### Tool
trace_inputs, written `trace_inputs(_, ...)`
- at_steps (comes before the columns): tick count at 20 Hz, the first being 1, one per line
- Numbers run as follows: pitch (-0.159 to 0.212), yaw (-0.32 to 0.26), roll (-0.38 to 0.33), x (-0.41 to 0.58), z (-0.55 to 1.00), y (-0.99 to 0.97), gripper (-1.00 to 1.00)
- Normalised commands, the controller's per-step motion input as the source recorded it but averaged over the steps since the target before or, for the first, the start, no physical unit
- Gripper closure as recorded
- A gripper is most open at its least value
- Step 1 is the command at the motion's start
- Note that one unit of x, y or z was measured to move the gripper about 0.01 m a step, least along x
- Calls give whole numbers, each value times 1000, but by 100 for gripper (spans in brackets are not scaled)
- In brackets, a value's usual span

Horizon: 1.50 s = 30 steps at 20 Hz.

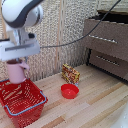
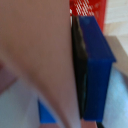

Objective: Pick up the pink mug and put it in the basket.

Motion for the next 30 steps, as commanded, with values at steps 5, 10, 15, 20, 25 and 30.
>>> trace_inputs(5,-15,-9,-49,245,-637,42,100)
trace_inputs(10,-33,-11,-51,141,-539,152,100)
trace_inputs(15,-90,-93,-34,0,-178,313,-100)
trace_inputs(20,-44,-109,-14,18,124,213,-100)
trace_inputs(25,19,-61,2,110,593,-8,-100)
trace_inputs(30,63,16,8,45,974,-99,-100)
